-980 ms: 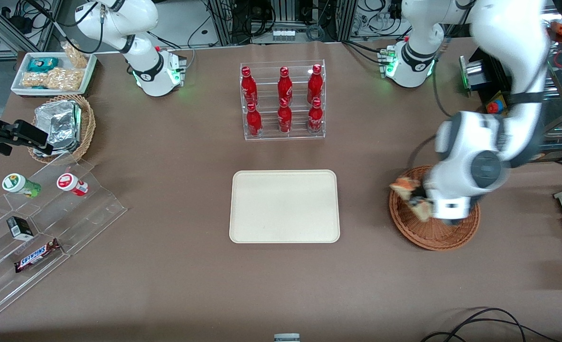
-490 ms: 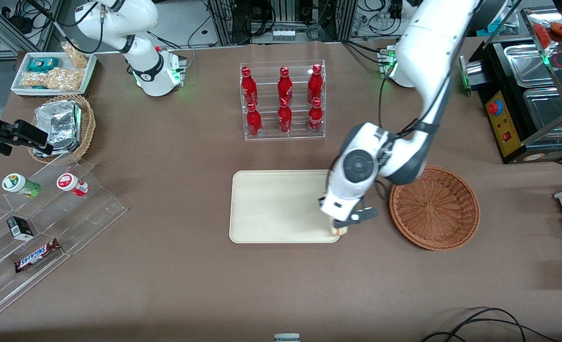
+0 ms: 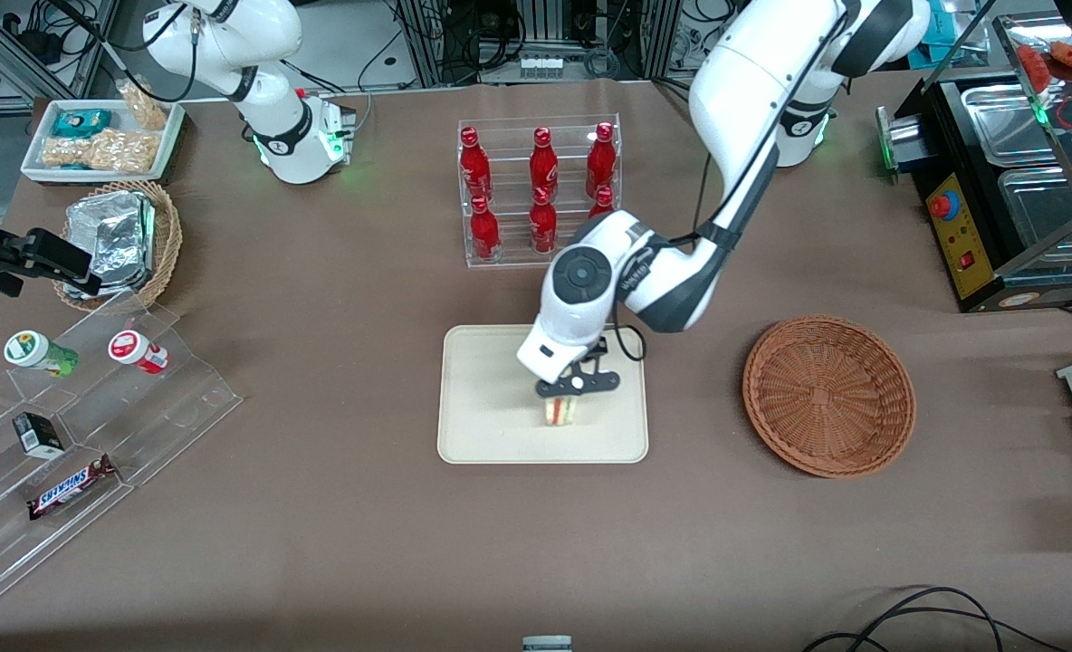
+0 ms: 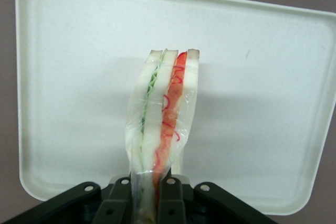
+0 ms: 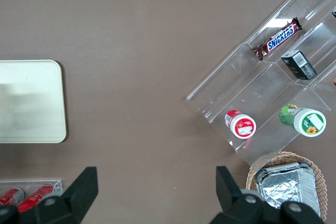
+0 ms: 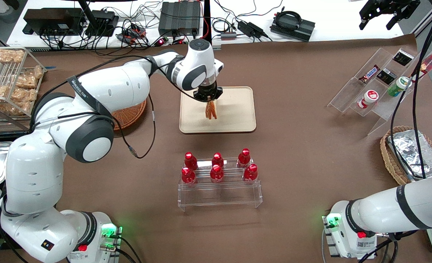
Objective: Place sandwich from basket to tray
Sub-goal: 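Carry the sandwich with the left gripper over the cream tray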
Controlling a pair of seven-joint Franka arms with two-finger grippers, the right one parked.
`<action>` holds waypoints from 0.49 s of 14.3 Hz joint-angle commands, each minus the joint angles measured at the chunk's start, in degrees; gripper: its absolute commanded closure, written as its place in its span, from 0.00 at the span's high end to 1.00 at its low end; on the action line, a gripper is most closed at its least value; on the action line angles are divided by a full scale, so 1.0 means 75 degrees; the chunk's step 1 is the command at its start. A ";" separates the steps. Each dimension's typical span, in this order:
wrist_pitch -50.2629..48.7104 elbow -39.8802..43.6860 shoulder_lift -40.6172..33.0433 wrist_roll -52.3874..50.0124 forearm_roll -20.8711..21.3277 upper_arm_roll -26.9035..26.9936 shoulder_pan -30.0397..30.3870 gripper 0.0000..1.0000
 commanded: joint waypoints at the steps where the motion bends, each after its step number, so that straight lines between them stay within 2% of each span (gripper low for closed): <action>1: 0.0104 0.0178 0.0194 -0.0114 0.0076 0.0030 -0.0148 0.09; 3: 0.0197 0.0190 0.0346 -0.0067 0.0064 0.0030 -0.0137 0.10; 5: 0.0513 0.0155 0.0487 -0.0172 0.0006 0.0019 -0.0148 0.17; 6: 0.0631 0.0143 0.0488 -0.0277 -0.0018 0.0018 -0.0160 0.42; 7: 0.0655 0.0143 0.0476 -0.0382 -0.0007 0.0018 -0.0149 0.87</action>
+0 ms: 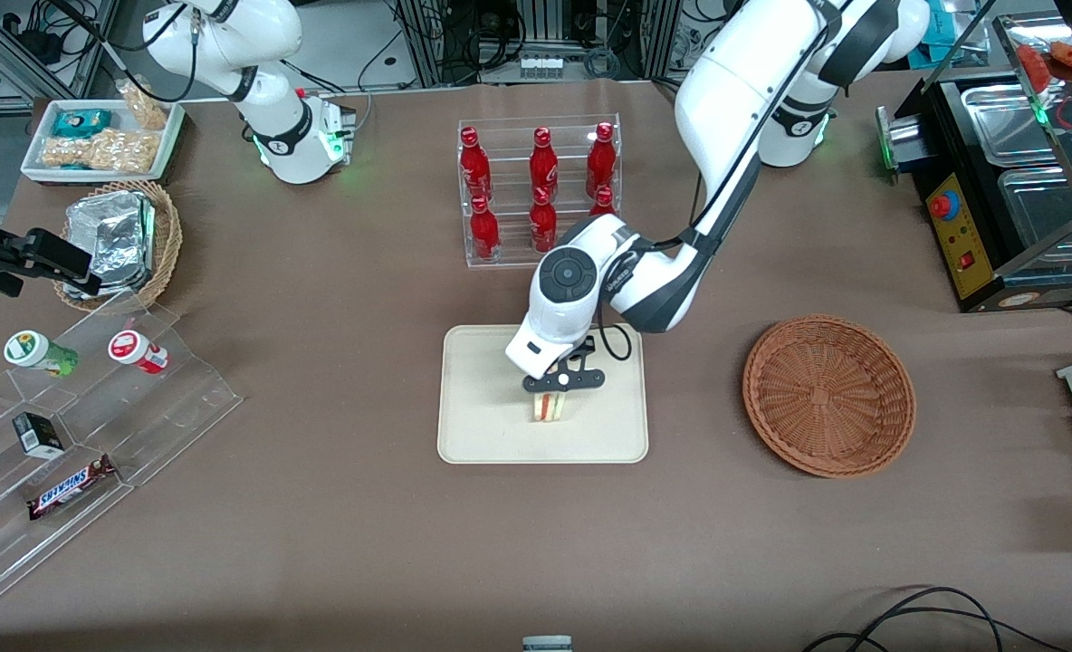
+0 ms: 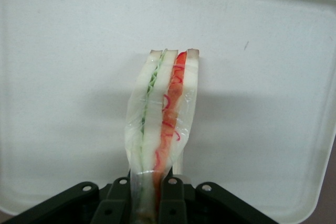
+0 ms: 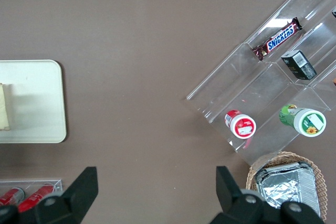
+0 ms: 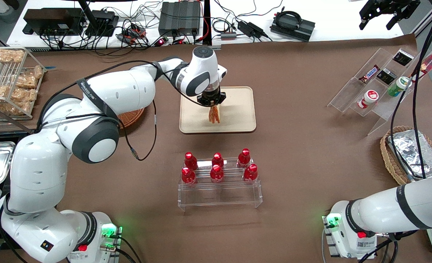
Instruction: Place sandwich from basket to tray
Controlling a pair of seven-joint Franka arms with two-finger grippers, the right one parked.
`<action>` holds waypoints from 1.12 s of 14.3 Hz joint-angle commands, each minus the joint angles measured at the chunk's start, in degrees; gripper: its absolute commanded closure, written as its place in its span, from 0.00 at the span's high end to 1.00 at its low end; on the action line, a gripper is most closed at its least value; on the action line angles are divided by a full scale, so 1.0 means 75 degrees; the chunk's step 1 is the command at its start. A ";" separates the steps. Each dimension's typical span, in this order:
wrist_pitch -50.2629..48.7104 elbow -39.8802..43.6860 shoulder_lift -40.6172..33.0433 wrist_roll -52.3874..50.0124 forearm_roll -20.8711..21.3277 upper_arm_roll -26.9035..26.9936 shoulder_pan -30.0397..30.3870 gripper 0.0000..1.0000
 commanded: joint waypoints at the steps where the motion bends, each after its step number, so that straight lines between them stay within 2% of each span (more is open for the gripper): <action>1: 0.0104 0.0144 0.0015 -0.0406 -0.0039 0.0028 -0.0089 1.00; 4: -0.0129 0.0063 -0.0580 -0.0804 0.0054 0.0074 -0.0288 1.00; 7: -0.1426 -0.0009 -0.1634 -0.0900 0.0124 0.0168 -0.0218 1.00; 9: -0.2388 -0.0043 -0.2232 -0.0946 0.0742 0.0495 -0.0288 1.00; 10: -0.2613 -0.0206 -0.2455 -0.0993 0.0769 0.0496 -0.0207 1.00; 16: -0.3318 -0.0838 -0.3042 -0.0830 0.0757 0.0532 0.1221 1.00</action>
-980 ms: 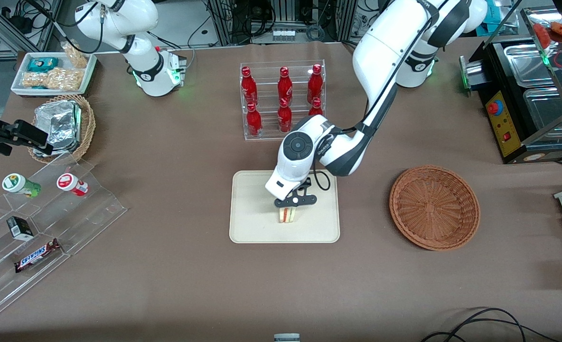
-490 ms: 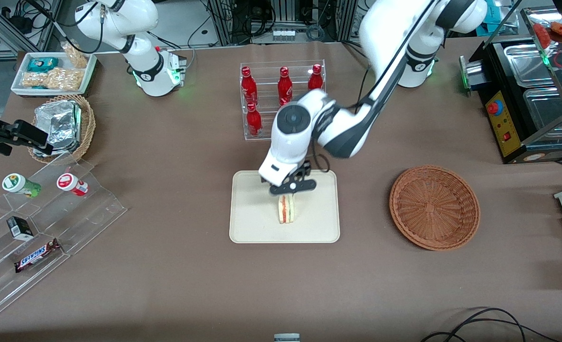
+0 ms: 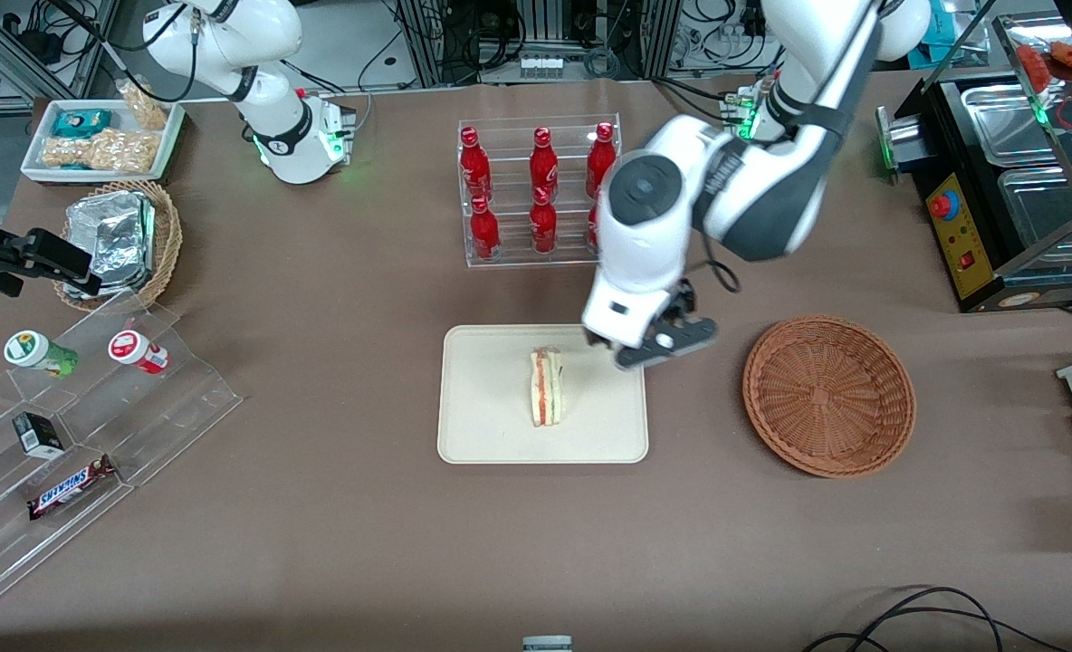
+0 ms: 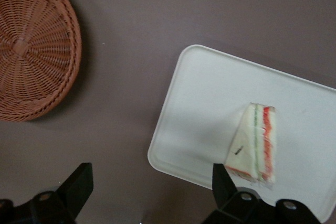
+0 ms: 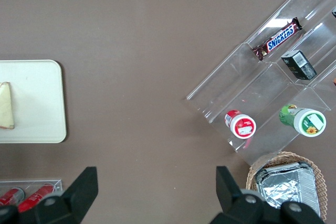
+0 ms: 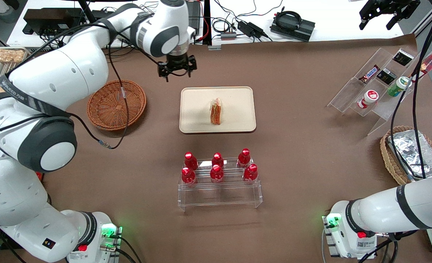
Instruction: Place sandwich from basket to tray
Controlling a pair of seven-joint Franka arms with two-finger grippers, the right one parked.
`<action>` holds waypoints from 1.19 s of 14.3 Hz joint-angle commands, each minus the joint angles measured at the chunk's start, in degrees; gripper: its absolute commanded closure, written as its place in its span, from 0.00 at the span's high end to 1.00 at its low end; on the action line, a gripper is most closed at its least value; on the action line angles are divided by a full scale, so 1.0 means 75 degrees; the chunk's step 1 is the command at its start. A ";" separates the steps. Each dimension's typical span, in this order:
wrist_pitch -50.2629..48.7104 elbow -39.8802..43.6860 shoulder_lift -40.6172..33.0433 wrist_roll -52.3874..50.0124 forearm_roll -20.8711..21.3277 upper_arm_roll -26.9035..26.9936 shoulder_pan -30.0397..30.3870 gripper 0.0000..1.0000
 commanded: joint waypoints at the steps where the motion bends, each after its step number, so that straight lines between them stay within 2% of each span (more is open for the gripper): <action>1: -0.0068 -0.0754 -0.0587 0.0079 0.0083 -0.0078 0.0689 1.00; 5: -0.0149 -0.1715 -0.1582 0.1704 -0.0244 -0.0078 0.1767 1.00; 9: -0.0792 -0.2583 -0.2777 0.3275 -0.0245 -0.0066 0.2694 1.00; 12: -0.1507 -0.2585 -0.3294 0.4364 -0.0280 -0.0113 0.3442 1.00; 13: -0.1729 -0.2550 -0.3388 0.4798 -0.0443 -0.0171 0.3689 1.00; 15: -0.1837 -0.2538 -0.3635 0.5548 -0.0655 -0.0568 0.4391 1.00; 17: -0.1977 -0.2409 -0.3659 0.6147 -0.0655 -0.0723 0.4629 1.00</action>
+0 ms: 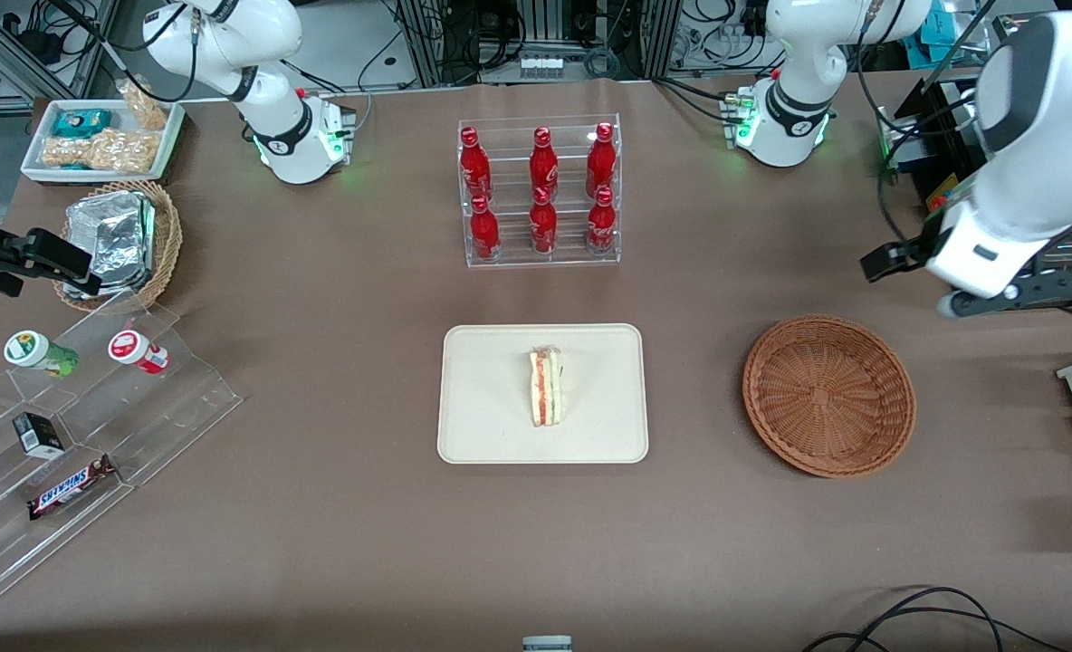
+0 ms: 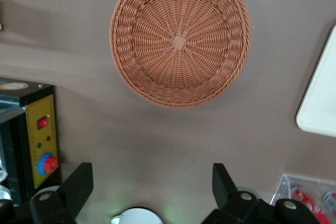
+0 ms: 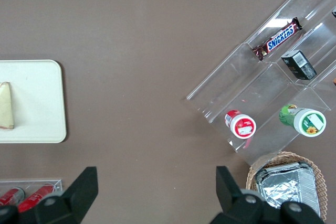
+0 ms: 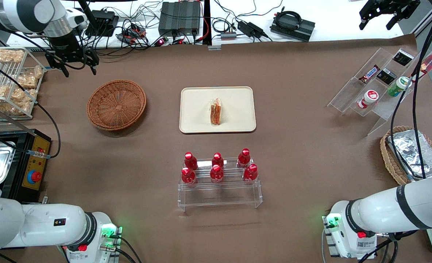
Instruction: Place sandwich from basket to tray
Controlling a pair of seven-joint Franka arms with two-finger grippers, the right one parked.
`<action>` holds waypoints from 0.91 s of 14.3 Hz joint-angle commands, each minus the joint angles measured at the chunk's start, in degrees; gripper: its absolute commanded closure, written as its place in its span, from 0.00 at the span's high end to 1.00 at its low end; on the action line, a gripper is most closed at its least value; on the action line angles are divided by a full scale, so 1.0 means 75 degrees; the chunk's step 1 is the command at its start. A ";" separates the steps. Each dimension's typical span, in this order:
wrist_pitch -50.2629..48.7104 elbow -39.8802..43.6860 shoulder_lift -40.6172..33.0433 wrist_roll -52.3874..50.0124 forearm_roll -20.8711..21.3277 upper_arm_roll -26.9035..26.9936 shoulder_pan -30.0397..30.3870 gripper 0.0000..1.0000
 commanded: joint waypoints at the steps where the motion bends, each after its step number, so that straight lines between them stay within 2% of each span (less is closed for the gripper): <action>1: -0.0086 0.0001 -0.0182 0.0688 -0.0058 -0.0248 0.0295 1.00; 3: -0.0016 0.0293 -0.0101 0.1156 -0.0092 -0.0073 0.0272 1.00; 6: 0.0241 0.0588 -0.0065 0.1626 -0.0408 0.0863 -0.0220 1.00; 13: 0.0442 0.1184 0.0286 0.1698 -0.0433 0.1111 -0.0502 1.00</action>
